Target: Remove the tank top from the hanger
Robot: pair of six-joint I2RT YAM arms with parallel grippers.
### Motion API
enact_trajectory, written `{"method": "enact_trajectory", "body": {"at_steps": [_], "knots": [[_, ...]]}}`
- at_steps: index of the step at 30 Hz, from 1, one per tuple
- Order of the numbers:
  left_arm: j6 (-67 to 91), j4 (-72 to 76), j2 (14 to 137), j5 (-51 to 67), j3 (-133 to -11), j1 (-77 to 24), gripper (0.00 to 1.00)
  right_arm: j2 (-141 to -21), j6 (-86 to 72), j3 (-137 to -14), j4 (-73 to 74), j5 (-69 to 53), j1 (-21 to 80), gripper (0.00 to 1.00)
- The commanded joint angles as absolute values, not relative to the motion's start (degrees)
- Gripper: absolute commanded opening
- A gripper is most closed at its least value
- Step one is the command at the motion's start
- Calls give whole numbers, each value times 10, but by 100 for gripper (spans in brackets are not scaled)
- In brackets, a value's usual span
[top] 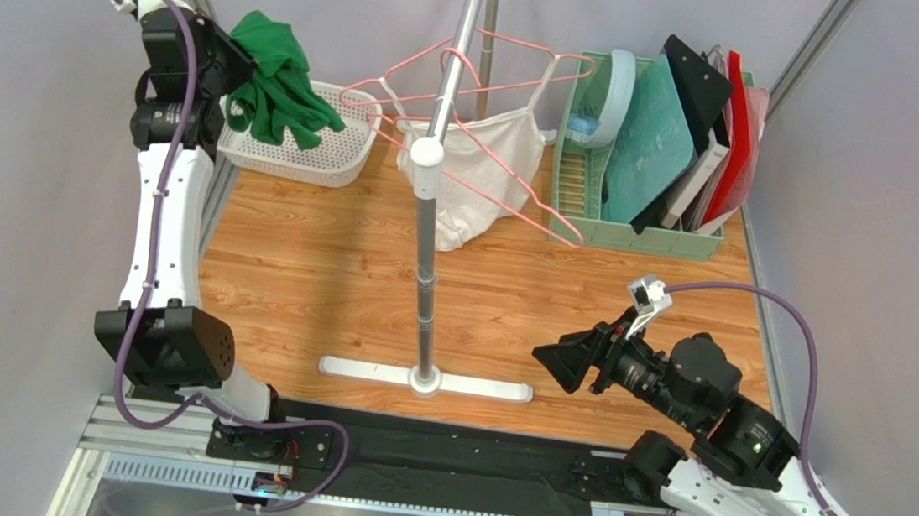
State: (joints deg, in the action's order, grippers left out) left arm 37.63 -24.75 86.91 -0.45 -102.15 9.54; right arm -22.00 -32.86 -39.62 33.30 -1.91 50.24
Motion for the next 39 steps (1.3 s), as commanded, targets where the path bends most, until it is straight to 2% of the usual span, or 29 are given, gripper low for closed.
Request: {"method": "enact_trajectory", "body": {"at_steps": [1,4,6,10,19,27,37,38,39], "knots": [[403,-187,836,-65,-979,59,0,-204,-283,-434,355,20,506,74],[408,-100,779,-195,-885,12,0,-201,-274,-443,366,30,505,75],[431,-99,776,-246,-873,2,0,-201,-272,-449,370,23,505,74],[476,-103,811,-270,-886,2,0,-193,-273,-445,369,15,506,75],[625,-10,851,-322,-837,2,0,-212,-257,-444,368,19,505,75],[666,76,980,-306,-883,2,0,-229,-240,-454,368,39,506,75],[735,18,1162,-175,-1000,47,0,-250,-234,-459,362,61,505,76],[737,9,1164,-171,-999,52,28,-251,-237,-461,362,56,505,76],[735,4,1160,-175,-994,52,52,-252,-241,-461,361,54,506,76]]}}
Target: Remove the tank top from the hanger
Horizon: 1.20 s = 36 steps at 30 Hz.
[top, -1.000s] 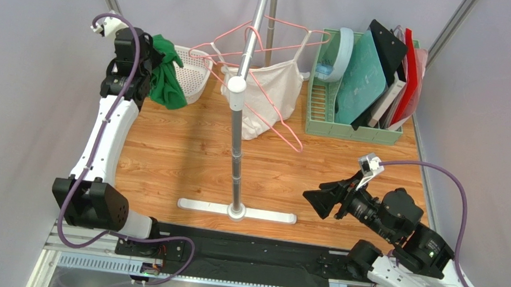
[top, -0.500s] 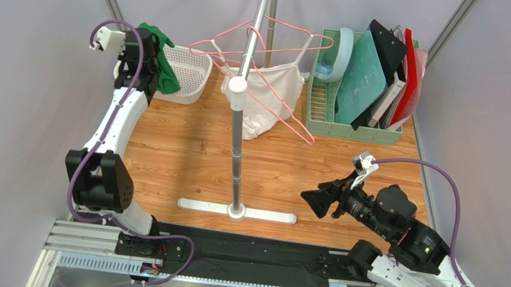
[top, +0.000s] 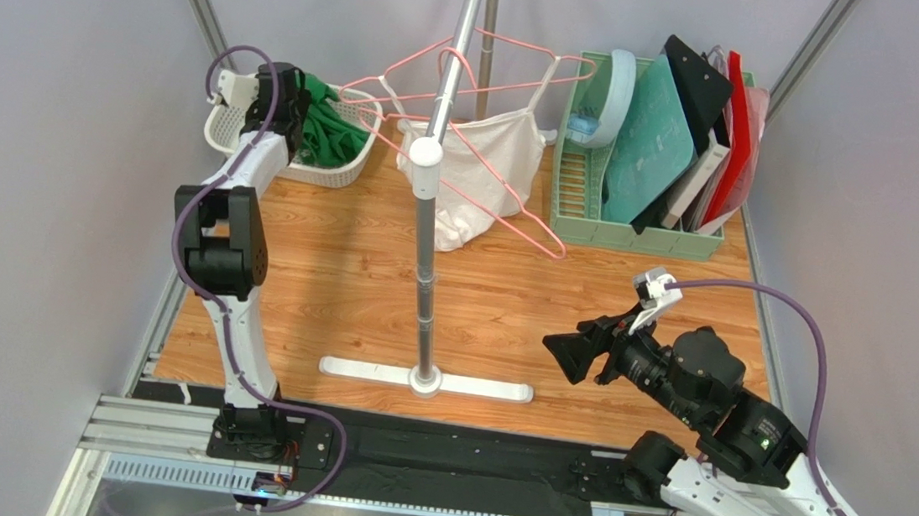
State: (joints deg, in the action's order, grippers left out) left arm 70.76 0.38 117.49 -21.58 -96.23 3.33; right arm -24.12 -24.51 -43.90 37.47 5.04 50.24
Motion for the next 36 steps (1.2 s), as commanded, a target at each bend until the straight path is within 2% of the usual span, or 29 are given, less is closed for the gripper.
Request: {"method": "enact_trajectory", "body": {"at_steps": [1,2,10,15,27,33,36], "knots": [[725,3,1152,-178,-993,51,82,-252,-242,-461,359,53,505,76],[719,-15,1149,-179,-997,51,99,-252,-245,-462,359,48,505,76],[720,-54,1045,-178,-916,64,99,-249,-286,-468,374,38,505,76],[736,-75,977,-138,-843,74,99,-258,-308,-485,418,51,505,77],[675,-92,723,-41,-629,47,99,-257,-346,-518,483,153,505,75],[633,-95,581,17,-485,40,99,-377,-320,-516,450,249,496,75],[605,-107,510,34,-423,30,98,-447,-302,-502,386,193,426,75]]}}
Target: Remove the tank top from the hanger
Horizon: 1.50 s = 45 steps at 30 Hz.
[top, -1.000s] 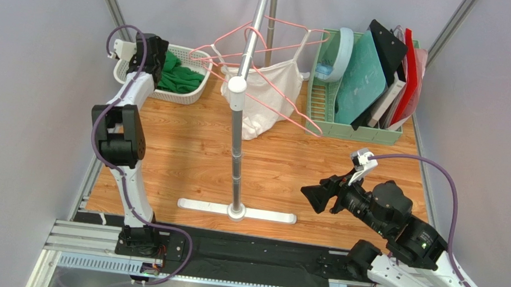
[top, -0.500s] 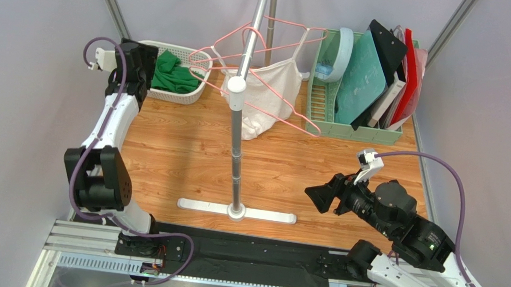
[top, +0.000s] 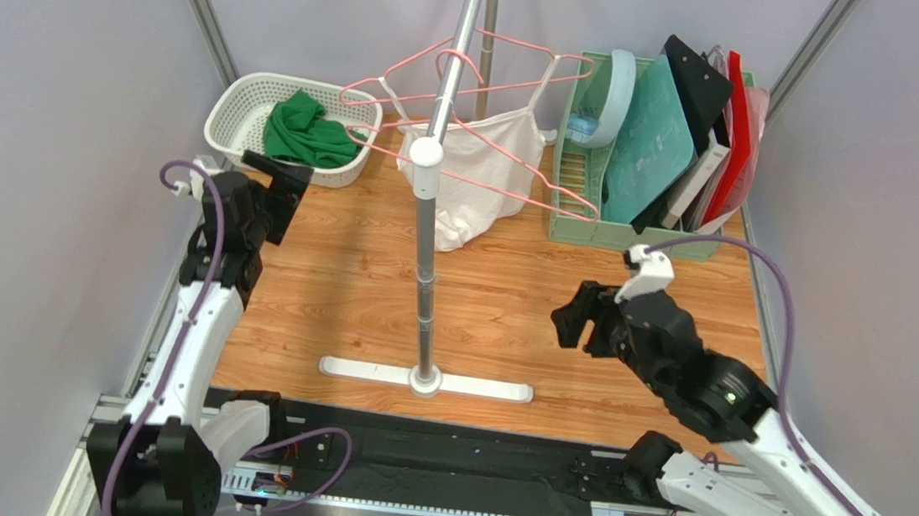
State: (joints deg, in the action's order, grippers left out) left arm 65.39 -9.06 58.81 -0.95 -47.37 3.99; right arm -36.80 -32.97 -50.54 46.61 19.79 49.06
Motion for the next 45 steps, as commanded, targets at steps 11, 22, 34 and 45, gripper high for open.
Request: {"method": "enact_trajectory", "body": {"at_steps": [11,22,34,45], "knots": [[513,-80,326,200,-328,29,94,-539,-268,-496,233,-138,146,75],[467,-114,288,277,-348,29,94,-604,-129,-652,189,-198,98,82],[388,-232,251,276,-451,29,94,-770,-19,-787,-14,-361,49,79],[365,-311,208,254,-476,29,94,-901,49,-901,-51,-478,8,81]]}}
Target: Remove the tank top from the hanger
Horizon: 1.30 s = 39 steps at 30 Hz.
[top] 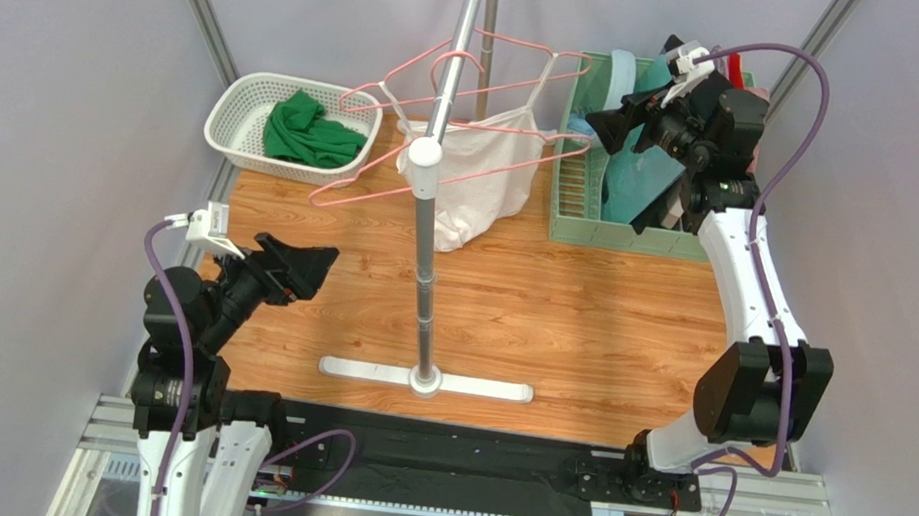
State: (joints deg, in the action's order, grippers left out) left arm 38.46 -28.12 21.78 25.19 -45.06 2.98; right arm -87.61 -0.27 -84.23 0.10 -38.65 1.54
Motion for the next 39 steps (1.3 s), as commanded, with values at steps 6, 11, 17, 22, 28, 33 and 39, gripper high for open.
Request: {"method": "enact_trajectory", "body": {"at_steps": [6,11,17,22,28,33,39], "knots": [[355,-330,193,256,-476,29,94,-958,76,-948,-75,-528,7,83],[366,-326,183,269,-459,29,94,-997,99,-998,-63,-541,7,82],[365,-331,176,276,-463,29,93,-1019,111,-1030,-47,-538,7,81],[362,-340,171,274,-468,29,93,-1044,96,-1053,-58,-555,9,81],[359,-352,160,266,-465,29,93,-1066,97,-1083,-59,-563,25,81],[356,-358,156,263,-456,29,93,-1092,123,-1137,-15,-558,40,81],[353,-364,150,260,-450,29,93,-1120,136,-1176,24,-578,53,74]]}}
